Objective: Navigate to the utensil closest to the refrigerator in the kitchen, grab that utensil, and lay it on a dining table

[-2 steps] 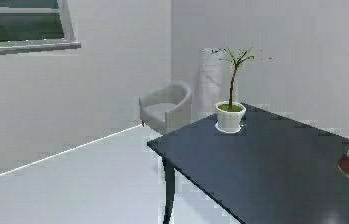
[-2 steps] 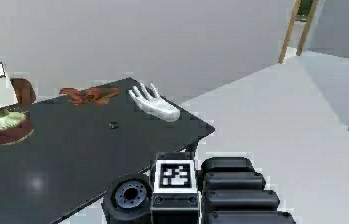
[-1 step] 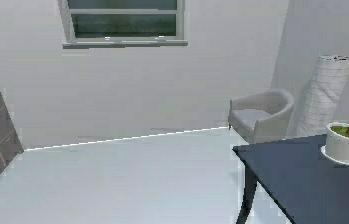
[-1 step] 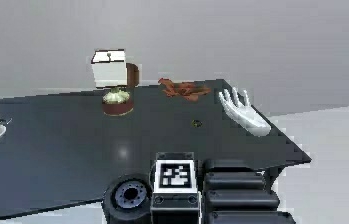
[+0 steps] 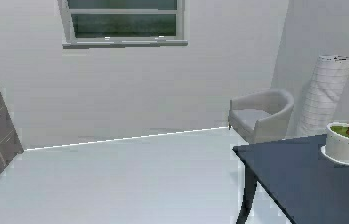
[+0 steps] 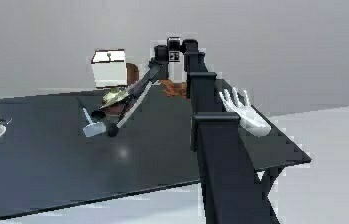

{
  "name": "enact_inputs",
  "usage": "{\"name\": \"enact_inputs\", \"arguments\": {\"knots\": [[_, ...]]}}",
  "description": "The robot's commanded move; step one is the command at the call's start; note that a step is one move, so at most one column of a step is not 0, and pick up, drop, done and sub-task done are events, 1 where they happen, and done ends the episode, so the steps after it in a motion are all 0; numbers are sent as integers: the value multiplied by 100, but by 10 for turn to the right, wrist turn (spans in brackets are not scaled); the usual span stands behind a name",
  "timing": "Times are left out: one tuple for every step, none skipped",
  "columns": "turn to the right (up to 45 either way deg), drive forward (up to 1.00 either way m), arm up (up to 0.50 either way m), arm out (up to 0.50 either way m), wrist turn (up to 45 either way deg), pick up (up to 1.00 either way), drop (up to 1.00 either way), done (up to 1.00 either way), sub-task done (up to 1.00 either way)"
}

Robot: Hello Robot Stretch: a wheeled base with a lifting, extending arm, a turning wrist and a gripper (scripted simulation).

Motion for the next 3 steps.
{"name": "enact_inputs", "arguments": {"knots": [[0,0,0,0,450,0,0,0,0],[0,0,0,0,150,0,0,0,0],[0,0,-32,0,0,0,0,0,0]]}}
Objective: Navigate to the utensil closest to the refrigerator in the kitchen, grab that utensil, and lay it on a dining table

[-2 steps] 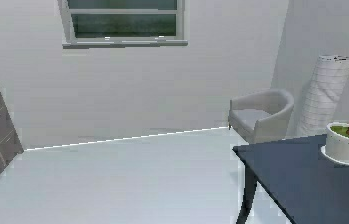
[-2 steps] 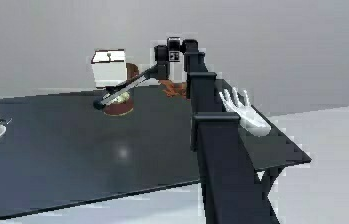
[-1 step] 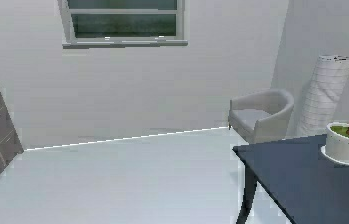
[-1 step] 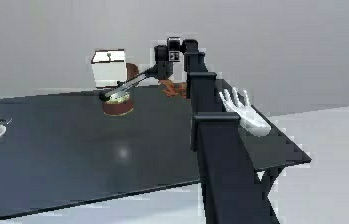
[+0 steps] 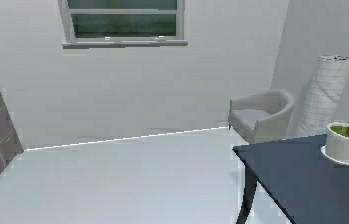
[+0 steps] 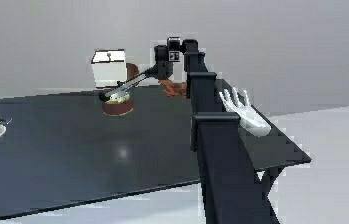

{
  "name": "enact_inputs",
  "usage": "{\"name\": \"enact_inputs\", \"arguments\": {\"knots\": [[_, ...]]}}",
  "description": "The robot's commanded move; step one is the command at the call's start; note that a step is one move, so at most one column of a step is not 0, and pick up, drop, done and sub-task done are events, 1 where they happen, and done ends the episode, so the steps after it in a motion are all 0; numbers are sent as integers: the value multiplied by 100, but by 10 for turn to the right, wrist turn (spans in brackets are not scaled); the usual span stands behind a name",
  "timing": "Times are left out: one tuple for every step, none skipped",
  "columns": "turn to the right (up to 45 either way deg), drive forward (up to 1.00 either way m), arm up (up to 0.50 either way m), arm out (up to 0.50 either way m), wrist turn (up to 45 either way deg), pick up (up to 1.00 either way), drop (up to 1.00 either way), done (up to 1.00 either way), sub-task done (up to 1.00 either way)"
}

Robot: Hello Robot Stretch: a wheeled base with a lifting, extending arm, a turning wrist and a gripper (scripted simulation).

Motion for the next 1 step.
{"name": "enact_inputs", "arguments": {"knots": [[0,0,0,0,0,0,100,0,0]]}}
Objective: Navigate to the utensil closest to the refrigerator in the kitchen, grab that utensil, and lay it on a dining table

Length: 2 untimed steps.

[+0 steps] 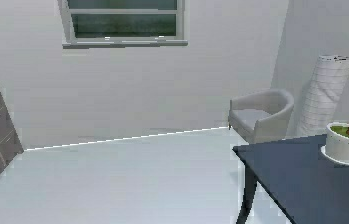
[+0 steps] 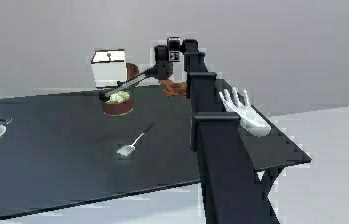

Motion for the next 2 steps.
{"name": "enact_inputs", "arguments": {"knots": [[0,0,0,-10,0,0,0,0,0],[0,0,0,0,0,0,0,100,0]]}}
